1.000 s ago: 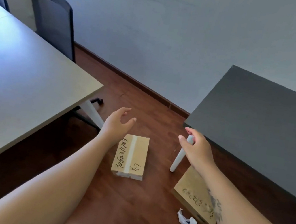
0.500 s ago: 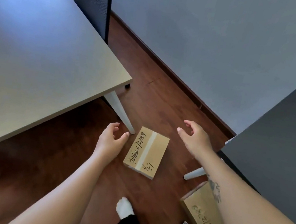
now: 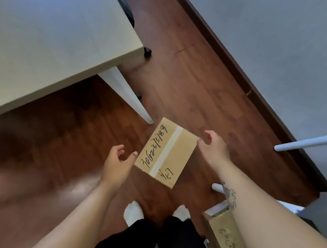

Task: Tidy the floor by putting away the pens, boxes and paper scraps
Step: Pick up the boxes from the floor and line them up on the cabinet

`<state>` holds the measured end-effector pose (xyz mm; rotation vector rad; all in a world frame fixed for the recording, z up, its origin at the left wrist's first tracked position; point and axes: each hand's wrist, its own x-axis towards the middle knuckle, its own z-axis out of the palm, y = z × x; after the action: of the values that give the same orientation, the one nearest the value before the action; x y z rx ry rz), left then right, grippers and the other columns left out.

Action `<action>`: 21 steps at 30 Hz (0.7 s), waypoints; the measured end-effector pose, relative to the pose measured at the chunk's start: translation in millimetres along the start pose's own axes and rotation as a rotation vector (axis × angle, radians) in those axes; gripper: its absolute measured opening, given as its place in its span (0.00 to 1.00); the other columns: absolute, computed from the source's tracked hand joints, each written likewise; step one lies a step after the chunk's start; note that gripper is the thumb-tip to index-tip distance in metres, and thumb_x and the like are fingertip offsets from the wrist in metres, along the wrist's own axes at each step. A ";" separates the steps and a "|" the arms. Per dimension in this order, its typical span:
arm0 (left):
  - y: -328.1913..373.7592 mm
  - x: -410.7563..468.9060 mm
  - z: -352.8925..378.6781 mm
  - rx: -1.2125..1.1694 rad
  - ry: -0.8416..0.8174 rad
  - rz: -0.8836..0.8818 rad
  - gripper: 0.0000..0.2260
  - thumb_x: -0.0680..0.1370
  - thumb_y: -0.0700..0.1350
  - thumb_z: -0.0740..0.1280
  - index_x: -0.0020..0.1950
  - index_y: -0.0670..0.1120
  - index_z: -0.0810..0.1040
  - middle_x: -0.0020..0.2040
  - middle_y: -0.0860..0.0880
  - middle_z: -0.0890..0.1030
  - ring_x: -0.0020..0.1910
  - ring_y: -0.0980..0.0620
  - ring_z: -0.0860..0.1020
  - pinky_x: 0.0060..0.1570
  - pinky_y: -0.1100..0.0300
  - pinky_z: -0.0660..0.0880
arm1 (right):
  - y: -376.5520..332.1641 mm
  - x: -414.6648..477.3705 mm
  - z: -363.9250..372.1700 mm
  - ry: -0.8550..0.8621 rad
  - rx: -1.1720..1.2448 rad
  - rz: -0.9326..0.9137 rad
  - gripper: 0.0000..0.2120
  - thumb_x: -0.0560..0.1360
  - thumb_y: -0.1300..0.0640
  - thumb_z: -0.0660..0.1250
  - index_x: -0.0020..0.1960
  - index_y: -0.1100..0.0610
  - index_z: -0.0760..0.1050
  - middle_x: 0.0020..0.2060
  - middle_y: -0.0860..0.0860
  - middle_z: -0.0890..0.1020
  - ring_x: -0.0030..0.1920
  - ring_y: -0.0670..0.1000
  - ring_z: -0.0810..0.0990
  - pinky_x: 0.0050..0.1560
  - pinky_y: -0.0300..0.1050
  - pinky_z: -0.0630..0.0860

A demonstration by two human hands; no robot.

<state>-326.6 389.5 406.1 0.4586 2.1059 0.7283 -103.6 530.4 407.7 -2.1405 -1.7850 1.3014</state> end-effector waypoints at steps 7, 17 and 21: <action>-84.6 86.2 79.3 -0.014 0.004 -0.193 0.28 0.77 0.50 0.70 0.74 0.45 0.65 0.72 0.45 0.71 0.66 0.47 0.73 0.58 0.56 0.71 | 55.1 106.1 70.7 -0.094 -0.192 0.007 0.26 0.76 0.48 0.65 0.72 0.53 0.67 0.68 0.56 0.73 0.68 0.60 0.69 0.66 0.50 0.67; -173.8 174.6 142.8 -0.030 0.048 -0.310 0.32 0.78 0.48 0.69 0.78 0.44 0.60 0.71 0.46 0.71 0.60 0.47 0.75 0.57 0.55 0.73 | 109.4 216.6 152.5 -0.118 -0.258 -0.040 0.27 0.77 0.46 0.64 0.73 0.54 0.66 0.71 0.55 0.69 0.70 0.61 0.66 0.66 0.47 0.64; -205.9 206.7 169.9 -0.134 0.054 -0.409 0.25 0.77 0.49 0.70 0.70 0.46 0.64 0.58 0.46 0.78 0.48 0.47 0.78 0.49 0.51 0.78 | 128.8 257.7 176.3 -0.131 -0.321 -0.063 0.29 0.77 0.44 0.63 0.74 0.52 0.64 0.72 0.54 0.68 0.72 0.61 0.64 0.68 0.51 0.64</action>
<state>-321.7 402.9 68.9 -0.0682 2.0928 0.6383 -121.5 625.1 84.0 -2.1680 -2.2304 1.2396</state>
